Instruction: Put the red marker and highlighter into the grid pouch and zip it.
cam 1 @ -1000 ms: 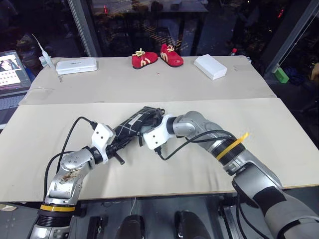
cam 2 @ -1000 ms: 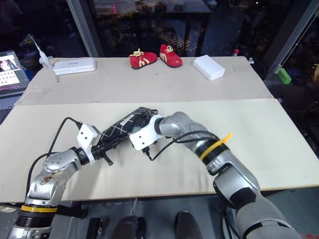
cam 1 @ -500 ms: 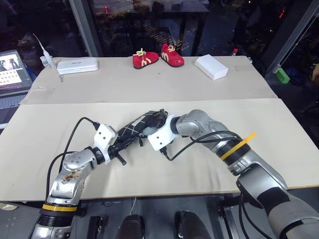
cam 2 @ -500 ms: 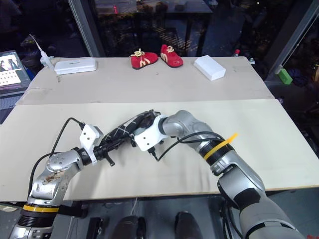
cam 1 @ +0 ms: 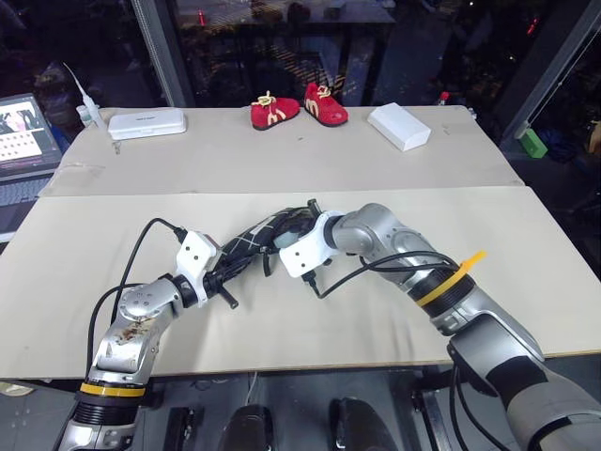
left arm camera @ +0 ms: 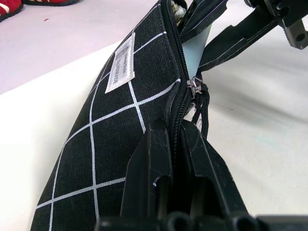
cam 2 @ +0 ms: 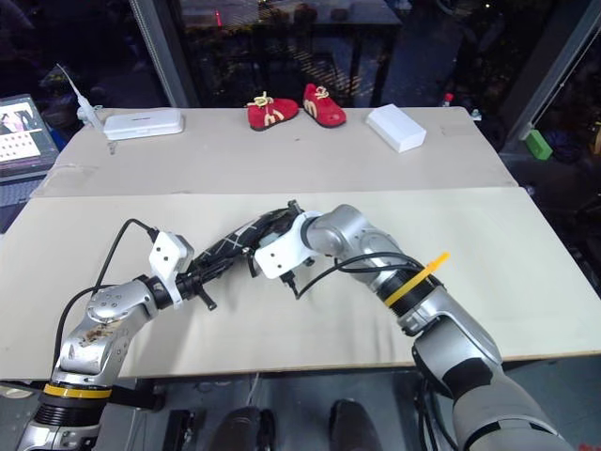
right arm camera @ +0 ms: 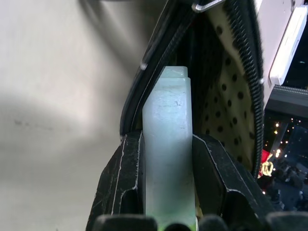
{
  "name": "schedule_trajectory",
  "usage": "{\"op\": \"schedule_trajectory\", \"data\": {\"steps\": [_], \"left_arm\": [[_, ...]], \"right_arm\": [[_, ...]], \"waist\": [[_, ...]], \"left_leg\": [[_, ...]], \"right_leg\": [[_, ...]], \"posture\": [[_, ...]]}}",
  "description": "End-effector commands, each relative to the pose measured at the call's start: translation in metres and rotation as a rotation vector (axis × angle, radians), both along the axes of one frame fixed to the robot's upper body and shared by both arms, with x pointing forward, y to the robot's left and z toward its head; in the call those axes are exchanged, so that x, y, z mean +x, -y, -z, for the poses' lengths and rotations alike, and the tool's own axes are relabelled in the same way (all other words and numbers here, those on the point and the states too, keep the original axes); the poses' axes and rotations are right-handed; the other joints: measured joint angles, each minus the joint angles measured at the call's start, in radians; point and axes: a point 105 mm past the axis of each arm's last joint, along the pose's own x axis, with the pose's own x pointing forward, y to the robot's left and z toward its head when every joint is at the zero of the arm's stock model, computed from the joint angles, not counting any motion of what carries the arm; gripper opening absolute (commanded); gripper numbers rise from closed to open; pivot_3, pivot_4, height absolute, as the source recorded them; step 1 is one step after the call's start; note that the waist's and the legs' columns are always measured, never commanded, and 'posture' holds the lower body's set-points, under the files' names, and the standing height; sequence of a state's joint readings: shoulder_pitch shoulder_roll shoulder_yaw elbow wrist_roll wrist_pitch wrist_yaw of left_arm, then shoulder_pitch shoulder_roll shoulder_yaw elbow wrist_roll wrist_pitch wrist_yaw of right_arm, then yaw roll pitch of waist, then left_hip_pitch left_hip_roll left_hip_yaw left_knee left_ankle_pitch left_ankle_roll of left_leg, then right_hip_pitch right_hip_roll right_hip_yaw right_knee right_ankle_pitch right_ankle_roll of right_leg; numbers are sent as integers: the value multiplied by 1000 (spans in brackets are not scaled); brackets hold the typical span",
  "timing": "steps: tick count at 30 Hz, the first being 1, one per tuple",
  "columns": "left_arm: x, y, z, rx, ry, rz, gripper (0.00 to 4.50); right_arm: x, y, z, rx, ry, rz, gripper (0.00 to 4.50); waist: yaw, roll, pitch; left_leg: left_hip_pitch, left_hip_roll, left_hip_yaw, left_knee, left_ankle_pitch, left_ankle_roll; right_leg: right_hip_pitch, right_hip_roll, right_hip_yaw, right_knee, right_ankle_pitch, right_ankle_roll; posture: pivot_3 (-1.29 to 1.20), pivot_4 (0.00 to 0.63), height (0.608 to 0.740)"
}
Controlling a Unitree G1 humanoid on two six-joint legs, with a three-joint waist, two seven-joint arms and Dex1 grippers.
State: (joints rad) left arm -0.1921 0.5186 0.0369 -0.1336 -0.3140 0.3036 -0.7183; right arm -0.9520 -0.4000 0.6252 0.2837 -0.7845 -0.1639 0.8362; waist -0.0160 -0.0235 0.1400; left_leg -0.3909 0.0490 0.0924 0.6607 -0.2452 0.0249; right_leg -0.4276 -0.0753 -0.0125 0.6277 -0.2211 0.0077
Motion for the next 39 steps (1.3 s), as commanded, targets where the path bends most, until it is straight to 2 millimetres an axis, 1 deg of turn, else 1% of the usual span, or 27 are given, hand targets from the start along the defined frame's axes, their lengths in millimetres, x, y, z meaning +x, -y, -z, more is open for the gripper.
{"op": "schedule_trajectory", "data": {"steps": [1, 4, 6, 10, 12, 15, 16, 19, 22, 26, 33, 39], "left_arm": [[3, -2, -15, -19, 65, -8, 0], [3, -1, -14, -21, 60, -6, 0], [2, -1, -14, -22, 59, -5, 0], [2, 0, -14, -22, 58, -3, 0], [2, -1, -14, -22, 56, -4, 0], [1, -1, -14, -22, 54, -4, 0], [0, -1, -14, -22, 52, -3, 0], [0, -2, -14, -20, 49, -3, 0], [0, -3, -14, -19, 47, -5, 0], [2, -2, -15, -17, 49, -2, 0], [1, -1, -16, -20, 53, -4, 0], [-1, -2, -14, -20, 46, -3, 0]], "right_arm": [[-5, -5, -16, 2, 40, -32, 997], [-11, -16, -24, 91, -2, -60, 997], [-12, -16, -26, 117, -30, -56, 997], [-3, 2, -36, 143, -22, -12, 997], [-5, 8, -42, 191, -57, 4, 997], [-8, 15, -46, 220, -71, 13, 997], [-11, 21, -47, 231, -81, 19, 997], [-15, 33, -49, 242, -90, 42, 997], [-17, 37, -47, 238, -93, 57, 997], [-21, 26, -40, 243, -117, 41, 997], [-13, 11, -39, 226, -81, 26, 997], [-17, -17, -36, 207, -52, -62, 997]], "waist": [[1, 0, 0], [-2, 0, 0], [-3, 0, 0], [3, 0, 0], [5, 0, 0], [3, 0, 0], [3, 0, 0], [2, 0, 0], [1, 0, 0], [-1, 0, 0], [2, 0, 0], [-2, 0, 0]], "left_leg": [[0, 0, 0, 0, 0, 0], [0, 0, 0, 0, 0, 0], [0, 0, 0, 0, 0, 0], [0, 0, 0, 0, 0, 0], [0, 0, 0, 0, 0, 0], [0, 0, 0, 0, 0, 0], [0, 0, -1, 0, 0, 0], [0, 0, -1, 0, 0, 0], [0, 0, 0, 0, 0, 0], [1, 0, 0, 0, 0, 0], [1, 0, 0, 0, 0, 0], [1, 0, 0, 0, 0, 0]], "right_leg": [[0, 0, 0, 0, 0, 0], [0, 0, 0, 0, 0, 0], [0, 0, 0, 0, 0, 0], [0, 0, 0, 0, 0, 0], [1, -1, 0, 0, 0, 0], [1, 0, 0, -1, 0, 0], [1, 0, 0, -1, 0, 0], [1, 0, -1, -1, 0, 0], [1, 0, 0, -1, 0, 0], [1, 1, 0, 0, 0, 0], [1, 0, 0, 0, 0, 0], [0, 1, 0, 0, 0, 0]], "posture": [[0, 150, 740], [0, 150, 740], [0, 150, 740], [0, 150, 740], [0, 150, 740], [0, 150, 740], [0, 150, 740], [0, 150, 740], [0, 150, 740], [0, 150, 740], [0, 150, 740], [0, 150, 740]]}}
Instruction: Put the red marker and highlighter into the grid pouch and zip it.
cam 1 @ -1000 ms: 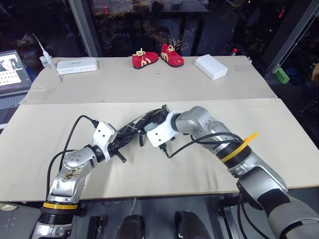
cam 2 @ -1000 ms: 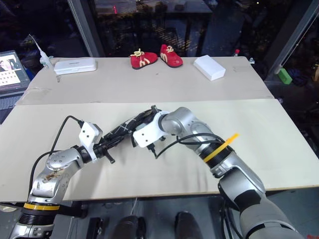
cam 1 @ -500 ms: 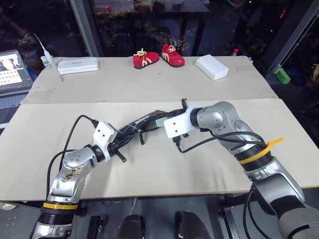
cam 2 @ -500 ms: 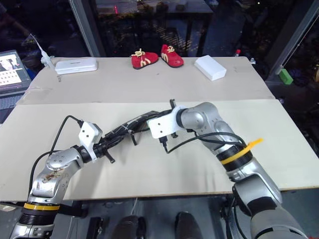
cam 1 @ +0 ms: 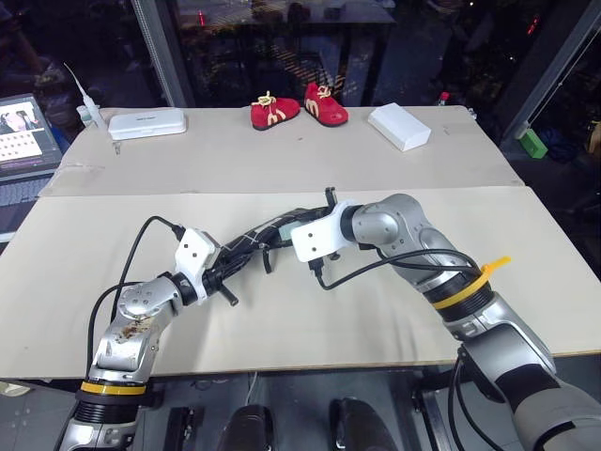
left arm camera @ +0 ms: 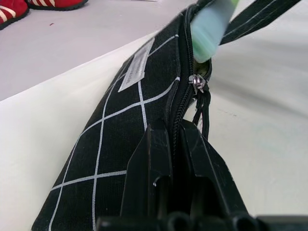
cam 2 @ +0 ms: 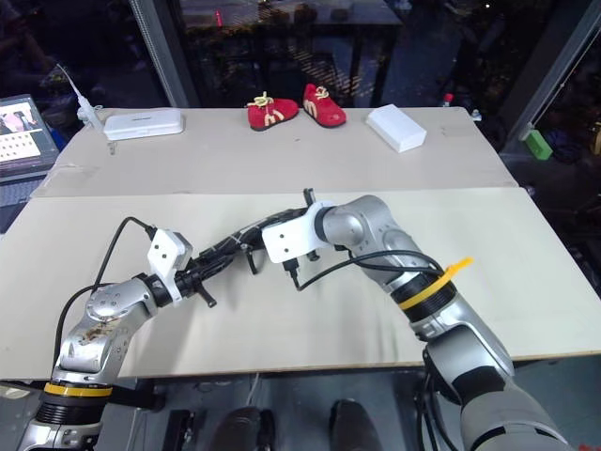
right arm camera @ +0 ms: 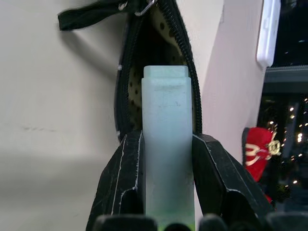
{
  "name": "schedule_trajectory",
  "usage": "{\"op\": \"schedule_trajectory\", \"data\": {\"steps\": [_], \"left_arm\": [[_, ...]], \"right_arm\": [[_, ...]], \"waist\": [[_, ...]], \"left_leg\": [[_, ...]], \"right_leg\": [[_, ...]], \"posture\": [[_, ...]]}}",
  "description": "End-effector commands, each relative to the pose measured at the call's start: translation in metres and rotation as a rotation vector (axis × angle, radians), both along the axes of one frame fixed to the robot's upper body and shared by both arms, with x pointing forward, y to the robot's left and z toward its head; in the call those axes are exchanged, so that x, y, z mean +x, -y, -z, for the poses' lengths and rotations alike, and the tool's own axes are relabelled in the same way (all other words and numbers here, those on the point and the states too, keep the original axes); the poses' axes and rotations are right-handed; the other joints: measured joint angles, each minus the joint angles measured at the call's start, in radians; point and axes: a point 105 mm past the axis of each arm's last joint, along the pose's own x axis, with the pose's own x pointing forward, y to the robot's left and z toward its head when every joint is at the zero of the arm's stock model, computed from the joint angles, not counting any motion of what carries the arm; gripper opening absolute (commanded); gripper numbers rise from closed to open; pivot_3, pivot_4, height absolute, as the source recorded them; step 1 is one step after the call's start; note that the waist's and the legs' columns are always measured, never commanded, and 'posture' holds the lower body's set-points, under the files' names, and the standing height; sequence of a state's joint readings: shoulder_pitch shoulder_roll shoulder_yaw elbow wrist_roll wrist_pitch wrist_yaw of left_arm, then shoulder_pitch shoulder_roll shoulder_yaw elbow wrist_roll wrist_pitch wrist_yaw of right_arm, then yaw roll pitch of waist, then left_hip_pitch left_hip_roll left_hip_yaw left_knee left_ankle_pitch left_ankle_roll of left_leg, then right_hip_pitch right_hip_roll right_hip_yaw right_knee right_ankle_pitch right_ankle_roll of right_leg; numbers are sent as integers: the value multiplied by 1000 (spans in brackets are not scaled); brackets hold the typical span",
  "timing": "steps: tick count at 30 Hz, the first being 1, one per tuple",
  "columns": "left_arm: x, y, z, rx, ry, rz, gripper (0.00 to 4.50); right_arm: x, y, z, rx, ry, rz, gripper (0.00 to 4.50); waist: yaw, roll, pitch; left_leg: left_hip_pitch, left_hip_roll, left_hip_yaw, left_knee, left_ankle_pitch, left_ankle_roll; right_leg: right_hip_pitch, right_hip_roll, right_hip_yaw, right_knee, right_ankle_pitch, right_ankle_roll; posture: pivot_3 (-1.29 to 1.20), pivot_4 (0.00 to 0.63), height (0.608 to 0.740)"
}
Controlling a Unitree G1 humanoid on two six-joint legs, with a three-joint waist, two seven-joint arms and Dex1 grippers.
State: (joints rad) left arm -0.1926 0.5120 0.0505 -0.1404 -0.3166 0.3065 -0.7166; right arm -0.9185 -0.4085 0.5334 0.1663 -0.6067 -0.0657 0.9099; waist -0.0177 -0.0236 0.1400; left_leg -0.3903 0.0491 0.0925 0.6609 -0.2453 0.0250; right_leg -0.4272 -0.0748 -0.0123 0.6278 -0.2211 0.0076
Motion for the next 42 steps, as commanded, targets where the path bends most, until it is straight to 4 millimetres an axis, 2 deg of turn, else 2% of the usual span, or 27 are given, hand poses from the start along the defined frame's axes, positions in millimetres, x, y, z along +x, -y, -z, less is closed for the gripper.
{"op": "schedule_trajectory", "data": {"steps": [1, 6, 11, 16, 24, 25, 26, 29, 31, 35, 37, 42], "left_arm": [[-2, -1, -10, -9, 35, 6, 0], [-2, -1, -11, -11, 33, 7, 0], [-2, -3, -11, -10, 33, 5, 0], [-2, -5, -11, -7, 34, 1, 0], [-1, -3, -10, -13, 34, 6, 0], [-1, -3, -9, -13, 34, 7, 0], [-1, -3, -9, -12, 34, 7, 0], [-1, -3, -8, -12, 32, 8, 0], [-1, -3, -8, -11, 31, 9, 0], [-1, -3, -6, -9, 28, 12, 0], [0, -3, -6, -9, 29, 11, 0], [1, -4, -6, -6, 29, 11, 0]], "right_arm": [[-7, -23, -10, 19, 66, -86, 997], [-6, -40, 0, 17, 95, -135, 997], [-7, -57, 2, 11, 206, -244, 997], [-6, -55, 9, 26, 174, -271, 997], [-4, -48, 6, 164, 5, -217, 997], [-4, -46, 4, 176, -13, -209, 1999], [1, -43, -1, 188, 3, -192, 2205], [10, -31, -12, 193, 29, -162, 3246], [12, -24, -15, 194, 25, -154, 3246], [0, 7, -34, 321, -148, -175, 3246], [-8, 29, -34, 347, -274, -160, 3246], [-26, 62, -35, 432, -518, -115, 3246]], "waist": [[-1, 0, 0], [1, 0, 0], [0, 0, 0], [0, 0, 0], [0, 0, 0], [0, 0, 0], [0, 0, 0], [-1, 0, 0], [0, 0, 0], [4, 0, 0], [6, 0, 0], [4, 0, 0]], "left_leg": [[0, 0, 0, 0, 0, 0], [0, 0, 0, 0, 0, 0], [0, 0, 0, 0, 0, 0], [0, 0, 0, 0, 0, 0], [0, 0, 0, 0, 0, 0], [0, 0, 0, 0, 0, 0], [0, 0, 0, 0, 0, 0], [0, 0, 0, 0, 0, 0], [0, 0, 0, 0, 0, 0], [0, 0, -1, 0, 0, 0], [-1, 1, -1, 0, 0, 0], [0, 1, -2, 0, -1, 1]], "right_leg": [[0, 0, 0, 0, 0, 0], [0, 0, 0, 0, 0, 0], [0, 0, 0, 0, 0, 0], [0, 0, 0, 0, 0, 0], [0, 0, 0, 0, 0, 0], [0, 0, 0, 0, 0, 0], [0, 0, 0, 0, 0, 0], [0, -1, 0, 0, 0, 0], [0, -1, 0, 0, 0, 0], [0, -1, 0, -1, 0, 0], [1, -1, -1, -2, 0, 0], [2, -2, -1, -3, 0, 0]], "posture": [[0, 150, 740], [0, 150, 740], [0, 150, 740], [0, 150, 740], [0, 150, 740], [0, 150, 740], [0, 150, 740], [0, 150, 740], [0, 150, 740], [0, 150, 740], [0, 150, 740], [0, 150, 740]]}}
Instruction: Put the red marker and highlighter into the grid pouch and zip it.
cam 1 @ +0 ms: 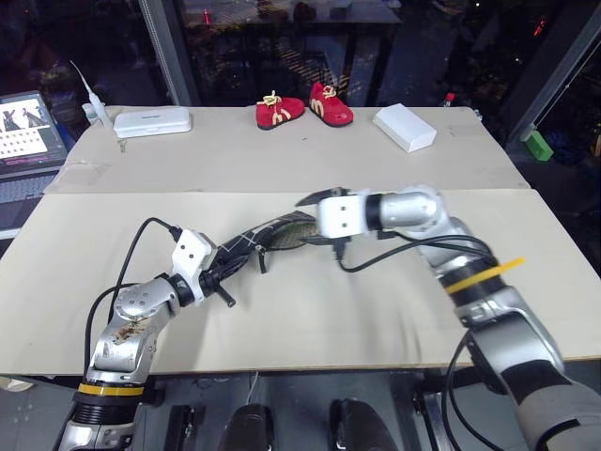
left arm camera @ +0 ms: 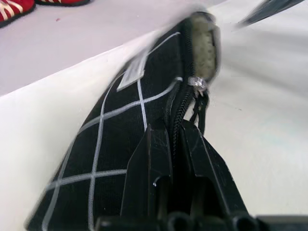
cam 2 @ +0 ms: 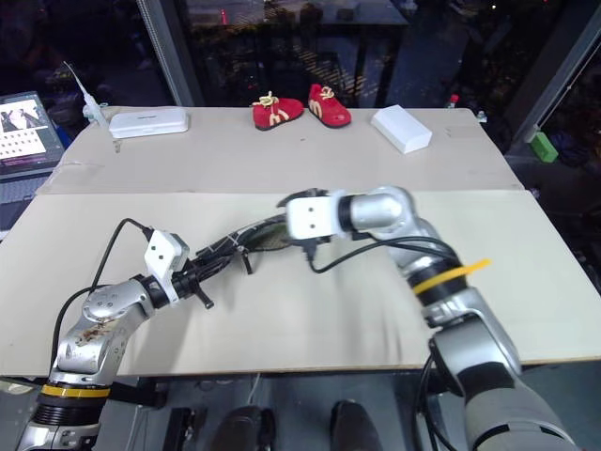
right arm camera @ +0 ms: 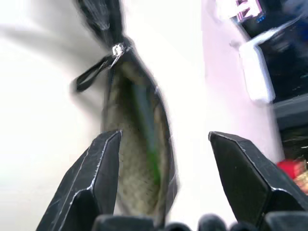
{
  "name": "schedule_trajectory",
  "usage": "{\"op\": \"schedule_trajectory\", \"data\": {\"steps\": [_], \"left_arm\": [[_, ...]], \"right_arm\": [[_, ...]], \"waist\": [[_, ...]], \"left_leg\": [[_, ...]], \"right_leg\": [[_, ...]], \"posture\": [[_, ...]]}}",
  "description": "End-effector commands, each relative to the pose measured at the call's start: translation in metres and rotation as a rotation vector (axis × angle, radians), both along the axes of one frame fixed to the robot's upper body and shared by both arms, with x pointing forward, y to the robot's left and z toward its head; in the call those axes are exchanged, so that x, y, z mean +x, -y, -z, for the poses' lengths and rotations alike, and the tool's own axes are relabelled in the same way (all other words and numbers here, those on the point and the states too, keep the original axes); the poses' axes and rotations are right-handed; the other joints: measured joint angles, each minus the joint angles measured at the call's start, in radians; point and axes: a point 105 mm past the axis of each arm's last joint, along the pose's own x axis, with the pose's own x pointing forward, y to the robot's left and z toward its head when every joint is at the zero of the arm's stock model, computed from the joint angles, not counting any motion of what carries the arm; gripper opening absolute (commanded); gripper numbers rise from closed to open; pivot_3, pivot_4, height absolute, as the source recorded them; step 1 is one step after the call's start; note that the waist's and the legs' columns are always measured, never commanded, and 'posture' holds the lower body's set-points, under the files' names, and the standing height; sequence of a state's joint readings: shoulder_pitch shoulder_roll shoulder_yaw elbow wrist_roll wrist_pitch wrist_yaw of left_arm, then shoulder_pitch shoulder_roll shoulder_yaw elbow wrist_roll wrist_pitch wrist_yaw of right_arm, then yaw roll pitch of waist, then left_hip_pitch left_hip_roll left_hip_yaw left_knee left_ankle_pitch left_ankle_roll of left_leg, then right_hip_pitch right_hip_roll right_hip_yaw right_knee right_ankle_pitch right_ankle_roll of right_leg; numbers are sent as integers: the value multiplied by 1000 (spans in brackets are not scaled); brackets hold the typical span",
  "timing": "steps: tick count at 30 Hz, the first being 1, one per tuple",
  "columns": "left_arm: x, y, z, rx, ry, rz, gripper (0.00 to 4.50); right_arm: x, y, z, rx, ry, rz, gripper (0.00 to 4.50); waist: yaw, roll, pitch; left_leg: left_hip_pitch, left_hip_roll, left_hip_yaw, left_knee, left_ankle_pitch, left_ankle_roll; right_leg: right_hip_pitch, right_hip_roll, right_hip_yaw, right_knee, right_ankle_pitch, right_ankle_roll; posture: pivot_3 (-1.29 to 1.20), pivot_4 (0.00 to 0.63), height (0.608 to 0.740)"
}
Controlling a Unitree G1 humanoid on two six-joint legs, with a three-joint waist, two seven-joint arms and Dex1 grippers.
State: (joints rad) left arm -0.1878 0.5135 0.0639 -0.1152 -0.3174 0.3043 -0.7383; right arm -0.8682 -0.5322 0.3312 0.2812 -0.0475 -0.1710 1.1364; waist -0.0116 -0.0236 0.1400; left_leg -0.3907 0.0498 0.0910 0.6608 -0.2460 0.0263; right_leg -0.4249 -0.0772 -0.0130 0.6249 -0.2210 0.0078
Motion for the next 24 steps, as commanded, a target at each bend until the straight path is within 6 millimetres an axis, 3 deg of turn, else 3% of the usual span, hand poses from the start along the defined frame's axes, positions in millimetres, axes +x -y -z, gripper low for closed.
{"op": "schedule_trajectory", "data": {"steps": [1, 4, 8, 13, 16, 24], "left_arm": [[1, 1, -11, -2, 52, 14, 0], [2, -1, -11, 3, 53, 10, 0], [2, -3, -12, 2, 58, 2, 0], [1, 0, -16, -18, 62, -3, 0], [3, 3, -21, -43, 67, -6, 0], [3, 8, -25, -46, 68, 3, 0]], "right_arm": [[-18, 13, -18, 109, -164, -17, 3246], [-32, 17, -2, 149, -318, 11, 3246], [-38, -4, 38, 189, -533, 158, 3246], [-21, -26, 64, 224, -611, 364, 3246], [-11, -41, 66, 264, -613, 419, 3246], [-8, -87, 48, 335, -627, 362, 3246]], "waist": [[-5, 0, 0], [-5, 0, 0], [-6, 0, 0], [-3, 0, 0], [-2, 0, 0], [-2, 0, 0]], "left_leg": [[0, 0, 0, 0, 0, 0], [2, 0, 0, 0, 0, 0], [2, 1, -1, 0, 0, 0], [2, 0, 0, 0, 0, -1], [1, -1, 0, 0, 0, -1], [-1, -1, -1, 0, 0, -1]], "right_leg": [[0, 0, 0, 0, 0, 0], [0, 2, 1, 2, 0, 0], [0, 2, 0, 3, 0, -1], [-1, 1, 1, 4, 0, -1], [-1, 1, 1, 4, 0, -1], [-2, 2, 0, 3, 0, -1]], "posture": [[0, 150, 740], [0, 150, 740], [0, 150, 740], [0, 150, 740], [0, 150, 740], [0, 150, 740]]}}
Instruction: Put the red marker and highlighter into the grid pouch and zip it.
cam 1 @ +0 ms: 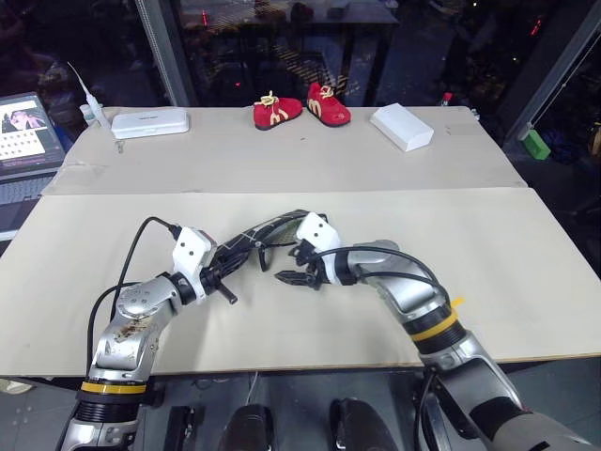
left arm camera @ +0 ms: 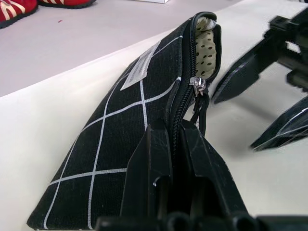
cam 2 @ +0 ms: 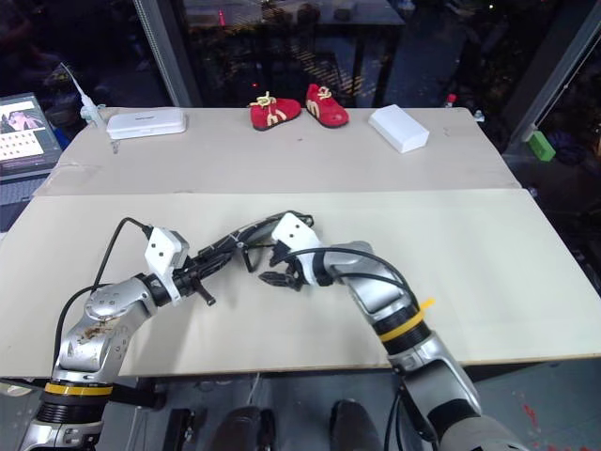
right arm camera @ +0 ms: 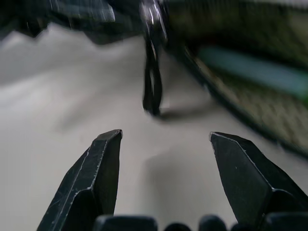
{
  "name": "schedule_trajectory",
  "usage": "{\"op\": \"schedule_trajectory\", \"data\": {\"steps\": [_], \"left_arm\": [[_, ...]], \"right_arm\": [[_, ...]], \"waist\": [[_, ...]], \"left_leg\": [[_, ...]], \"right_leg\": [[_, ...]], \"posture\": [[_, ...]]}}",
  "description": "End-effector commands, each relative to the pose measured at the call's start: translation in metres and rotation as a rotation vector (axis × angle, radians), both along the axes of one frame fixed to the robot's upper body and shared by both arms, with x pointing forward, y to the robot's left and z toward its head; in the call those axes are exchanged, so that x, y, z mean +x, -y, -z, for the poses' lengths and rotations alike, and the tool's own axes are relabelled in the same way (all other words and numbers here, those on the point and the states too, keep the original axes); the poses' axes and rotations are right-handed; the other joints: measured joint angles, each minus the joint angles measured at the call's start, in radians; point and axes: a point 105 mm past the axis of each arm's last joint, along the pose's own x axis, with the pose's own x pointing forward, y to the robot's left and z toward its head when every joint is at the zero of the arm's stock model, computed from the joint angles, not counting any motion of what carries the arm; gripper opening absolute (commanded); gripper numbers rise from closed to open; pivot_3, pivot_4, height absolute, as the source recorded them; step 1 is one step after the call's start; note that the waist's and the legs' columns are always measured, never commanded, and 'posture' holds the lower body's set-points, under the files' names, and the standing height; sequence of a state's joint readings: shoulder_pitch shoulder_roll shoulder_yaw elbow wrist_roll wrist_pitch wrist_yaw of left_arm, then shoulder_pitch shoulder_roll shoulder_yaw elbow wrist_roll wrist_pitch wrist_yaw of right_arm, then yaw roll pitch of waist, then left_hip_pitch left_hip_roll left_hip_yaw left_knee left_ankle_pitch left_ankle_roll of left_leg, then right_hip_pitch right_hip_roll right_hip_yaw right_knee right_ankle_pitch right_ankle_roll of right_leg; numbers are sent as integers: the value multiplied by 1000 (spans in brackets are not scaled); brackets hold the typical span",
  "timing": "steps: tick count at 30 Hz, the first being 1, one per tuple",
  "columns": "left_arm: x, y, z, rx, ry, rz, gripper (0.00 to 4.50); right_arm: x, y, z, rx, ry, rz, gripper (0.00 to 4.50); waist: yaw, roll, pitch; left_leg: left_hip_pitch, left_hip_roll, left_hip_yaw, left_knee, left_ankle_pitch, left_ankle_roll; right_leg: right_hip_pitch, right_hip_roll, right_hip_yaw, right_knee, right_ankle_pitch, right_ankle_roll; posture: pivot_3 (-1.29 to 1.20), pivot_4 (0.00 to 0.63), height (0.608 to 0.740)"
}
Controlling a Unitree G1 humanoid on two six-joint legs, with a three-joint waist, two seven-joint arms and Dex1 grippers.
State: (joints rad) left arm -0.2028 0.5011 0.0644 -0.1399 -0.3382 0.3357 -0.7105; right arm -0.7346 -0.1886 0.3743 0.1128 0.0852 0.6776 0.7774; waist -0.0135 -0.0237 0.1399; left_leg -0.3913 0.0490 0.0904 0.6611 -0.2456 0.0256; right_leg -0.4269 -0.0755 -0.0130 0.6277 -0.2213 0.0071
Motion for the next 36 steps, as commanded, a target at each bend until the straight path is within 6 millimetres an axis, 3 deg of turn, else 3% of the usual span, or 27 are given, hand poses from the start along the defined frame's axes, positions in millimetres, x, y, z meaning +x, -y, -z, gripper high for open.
{"op": "schedule_trajectory", "data": {"steps": [1, 6, 10, 16, 24, 27, 33, 36], "left_arm": [[1, 3, -18, -16, 59, 12, 0], [2, 5, -18, -18, 57, 14, 0], [1, 7, -18, -21, 55, 13, 0], [0, 7, -18, -24, 52, 11, 0], [1, 7, -19, -21, 54, 8, 0], [1, 5, -19, -17, 54, 7, 0], [-1, 2, -14, 0, 48, 5, 0], [-1, 1, -14, 1, 46, 6, 0]], "right_arm": [[2, -20, -17, 51, 30, -22, 3246], [4, -29, -22, 67, 31, -24, 3246], [13, -27, -24, 77, 43, 26, 2210], [13, -25, -25, 85, 45, 14, 134], [5, -11, -32, 58, 66, -62, 54], [3, 10, -33, 27, 80, -82, 54], [12, 86, -31, -82, 95, -13, 54], [18, 110, -33, -116, 109, 39, 54]], "waist": [[0, 0, 0], [-1, 0, 0], [-1, 0, 0], [-2, 0, 0], [-4, 0, 0], [2, 0, 0], [4, 0, 0], [-2, 0, 0]], "left_leg": [[0, 0, 0, 0, 0, 0], [0, 0, 0, 0, 0, 0], [0, 0, 0, 0, 0, 0], [0, 0, 0, 0, 0, 0], [0, 0, 0, 0, 0, 0], [-1, 0, -1, 0, 0, 0], [-1, -1, -1, 0, 0, 0], [-1, -1, -1, 0, 0, 0]], "right_leg": [[0, 0, 0, 0, 0, 0], [0, 0, 0, 0, 0, 0], [0, 0, 0, 0, 0, 0], [0, 0, 0, 0, 0, 0], [0, 0, 0, 0, 0, 0], [0, -1, -1, -1, 0, 0], [1, -1, -1, -3, 0, 1], [1, 0, -1, -3, 0, 1]], "posture": [[0, 150, 740], [0, 150, 740], [0, 150, 740], [0, 150, 740], [0, 150, 740], [0, 150, 740], [0, 150, 740], [0, 150, 740]]}}
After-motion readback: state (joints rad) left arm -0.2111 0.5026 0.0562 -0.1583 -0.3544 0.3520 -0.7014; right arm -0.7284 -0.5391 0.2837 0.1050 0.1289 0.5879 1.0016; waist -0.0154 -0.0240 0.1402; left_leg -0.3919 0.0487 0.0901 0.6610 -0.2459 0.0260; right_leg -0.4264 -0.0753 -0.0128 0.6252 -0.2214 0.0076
